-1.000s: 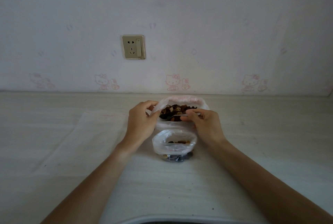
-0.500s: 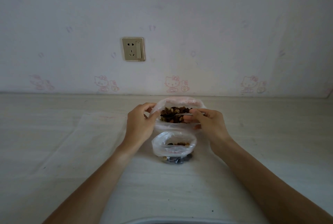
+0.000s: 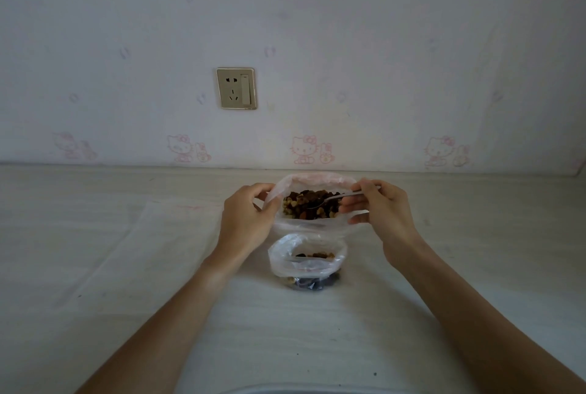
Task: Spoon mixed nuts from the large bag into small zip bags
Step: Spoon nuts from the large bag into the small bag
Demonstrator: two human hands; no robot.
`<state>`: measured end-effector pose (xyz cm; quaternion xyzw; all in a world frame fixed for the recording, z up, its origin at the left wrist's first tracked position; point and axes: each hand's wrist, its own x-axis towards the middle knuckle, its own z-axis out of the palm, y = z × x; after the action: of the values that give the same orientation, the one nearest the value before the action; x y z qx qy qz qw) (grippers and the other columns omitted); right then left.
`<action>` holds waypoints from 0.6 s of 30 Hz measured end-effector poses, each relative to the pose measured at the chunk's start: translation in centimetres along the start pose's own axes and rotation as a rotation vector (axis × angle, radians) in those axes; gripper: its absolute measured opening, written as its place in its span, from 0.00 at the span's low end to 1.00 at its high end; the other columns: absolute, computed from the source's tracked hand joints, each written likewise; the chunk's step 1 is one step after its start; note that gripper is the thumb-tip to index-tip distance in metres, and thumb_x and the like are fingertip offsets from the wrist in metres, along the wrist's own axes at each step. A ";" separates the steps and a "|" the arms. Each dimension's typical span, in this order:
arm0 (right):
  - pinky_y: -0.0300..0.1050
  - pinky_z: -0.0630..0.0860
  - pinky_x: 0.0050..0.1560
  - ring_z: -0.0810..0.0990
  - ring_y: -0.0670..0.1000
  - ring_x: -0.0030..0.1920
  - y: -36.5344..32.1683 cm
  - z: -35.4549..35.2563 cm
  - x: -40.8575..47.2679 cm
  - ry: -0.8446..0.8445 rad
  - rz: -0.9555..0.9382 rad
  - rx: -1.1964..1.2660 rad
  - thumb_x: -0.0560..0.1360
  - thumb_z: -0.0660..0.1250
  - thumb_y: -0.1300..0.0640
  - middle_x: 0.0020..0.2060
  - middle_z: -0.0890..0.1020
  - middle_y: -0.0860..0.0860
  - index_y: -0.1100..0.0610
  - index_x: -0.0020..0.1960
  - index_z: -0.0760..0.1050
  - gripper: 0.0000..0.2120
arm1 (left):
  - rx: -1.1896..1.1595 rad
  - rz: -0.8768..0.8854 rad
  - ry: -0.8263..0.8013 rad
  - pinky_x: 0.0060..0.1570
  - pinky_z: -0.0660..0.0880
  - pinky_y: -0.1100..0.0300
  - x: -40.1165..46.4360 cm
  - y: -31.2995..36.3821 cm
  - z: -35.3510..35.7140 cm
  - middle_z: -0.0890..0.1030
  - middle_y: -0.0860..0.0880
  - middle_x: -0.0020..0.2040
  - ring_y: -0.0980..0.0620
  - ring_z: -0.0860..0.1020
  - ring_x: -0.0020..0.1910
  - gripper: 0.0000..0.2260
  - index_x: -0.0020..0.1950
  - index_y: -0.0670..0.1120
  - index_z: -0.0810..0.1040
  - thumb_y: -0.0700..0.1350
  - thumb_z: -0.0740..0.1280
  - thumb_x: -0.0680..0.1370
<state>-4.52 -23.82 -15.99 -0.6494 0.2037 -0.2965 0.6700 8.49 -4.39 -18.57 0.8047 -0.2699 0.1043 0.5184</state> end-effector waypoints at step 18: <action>0.46 0.78 0.30 0.81 0.58 0.29 -2.6 -1.2 -0.8 -0.207 -0.127 0.047 0.87 0.57 0.54 0.29 0.81 0.58 0.61 0.43 0.76 0.18 | 0.042 -0.053 -0.301 0.35 0.76 0.62 -4.3 2.1 -3.8 0.84 0.51 0.34 0.52 0.82 0.30 0.17 0.39 0.52 0.85 0.60 0.66 0.81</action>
<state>-6.30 -24.14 -13.58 -0.6722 0.0849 -0.2743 0.6824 4.18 -0.21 -17.19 0.8288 -0.3209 -0.0255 0.4576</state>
